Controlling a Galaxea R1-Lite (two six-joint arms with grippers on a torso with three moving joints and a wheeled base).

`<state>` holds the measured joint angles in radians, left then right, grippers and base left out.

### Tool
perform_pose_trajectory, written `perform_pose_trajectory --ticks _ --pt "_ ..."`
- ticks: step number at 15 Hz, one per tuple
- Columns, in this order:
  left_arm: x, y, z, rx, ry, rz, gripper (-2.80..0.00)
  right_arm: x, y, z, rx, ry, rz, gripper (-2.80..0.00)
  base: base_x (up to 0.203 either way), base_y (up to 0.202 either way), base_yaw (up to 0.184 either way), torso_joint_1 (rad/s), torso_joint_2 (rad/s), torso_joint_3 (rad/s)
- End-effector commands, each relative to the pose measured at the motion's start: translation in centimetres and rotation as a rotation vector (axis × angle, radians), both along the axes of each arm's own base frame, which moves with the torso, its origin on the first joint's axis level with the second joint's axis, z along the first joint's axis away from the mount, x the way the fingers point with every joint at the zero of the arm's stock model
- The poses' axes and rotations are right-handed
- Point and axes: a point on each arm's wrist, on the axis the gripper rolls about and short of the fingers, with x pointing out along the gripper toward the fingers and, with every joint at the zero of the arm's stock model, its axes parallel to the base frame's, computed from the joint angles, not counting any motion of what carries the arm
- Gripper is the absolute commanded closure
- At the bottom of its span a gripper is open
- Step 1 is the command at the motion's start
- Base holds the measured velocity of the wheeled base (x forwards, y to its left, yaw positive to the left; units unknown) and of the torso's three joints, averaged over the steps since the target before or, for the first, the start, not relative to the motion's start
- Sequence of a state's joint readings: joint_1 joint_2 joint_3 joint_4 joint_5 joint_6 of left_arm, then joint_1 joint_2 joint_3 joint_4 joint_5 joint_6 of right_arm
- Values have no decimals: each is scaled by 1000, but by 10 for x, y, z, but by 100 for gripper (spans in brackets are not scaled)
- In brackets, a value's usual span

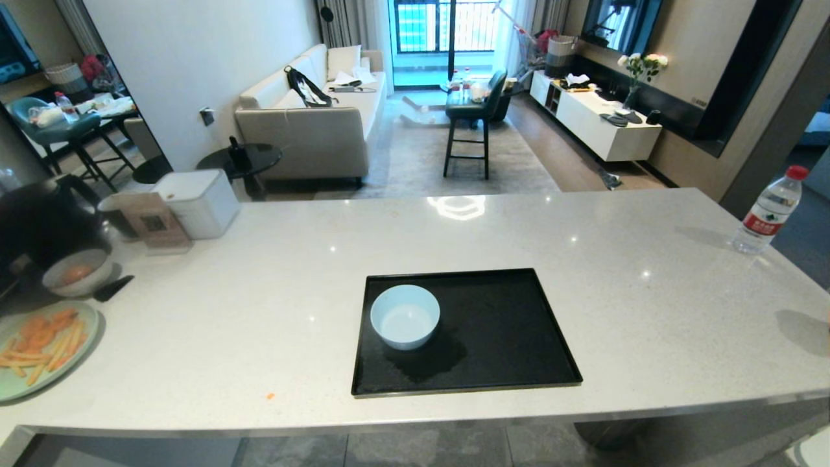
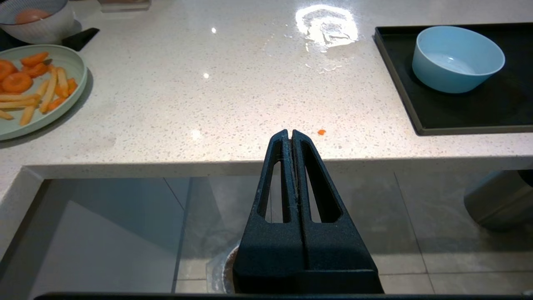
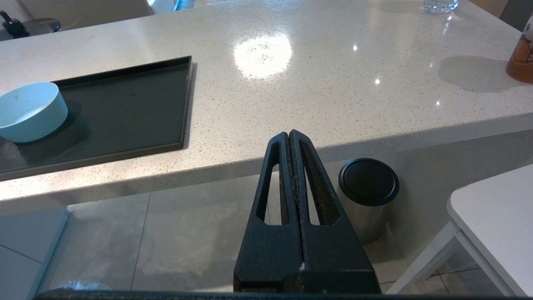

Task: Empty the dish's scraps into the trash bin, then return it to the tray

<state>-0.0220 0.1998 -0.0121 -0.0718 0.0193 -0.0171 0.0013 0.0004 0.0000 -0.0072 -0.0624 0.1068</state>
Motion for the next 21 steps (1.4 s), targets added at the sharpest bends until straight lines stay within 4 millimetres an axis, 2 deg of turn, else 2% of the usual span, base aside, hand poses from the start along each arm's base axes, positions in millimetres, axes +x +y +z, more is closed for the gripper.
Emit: perform_pose_trajectory --ticks 1,21 --pt "-14 0 -10 6 -115 9 0 0 0 0 1 -1 0 0 0 0 0 0 0 0" --pt "-16 0 -13 15 -125 8 0 0 0 0 1 -1 0 0 0 0 0 0 0 0"
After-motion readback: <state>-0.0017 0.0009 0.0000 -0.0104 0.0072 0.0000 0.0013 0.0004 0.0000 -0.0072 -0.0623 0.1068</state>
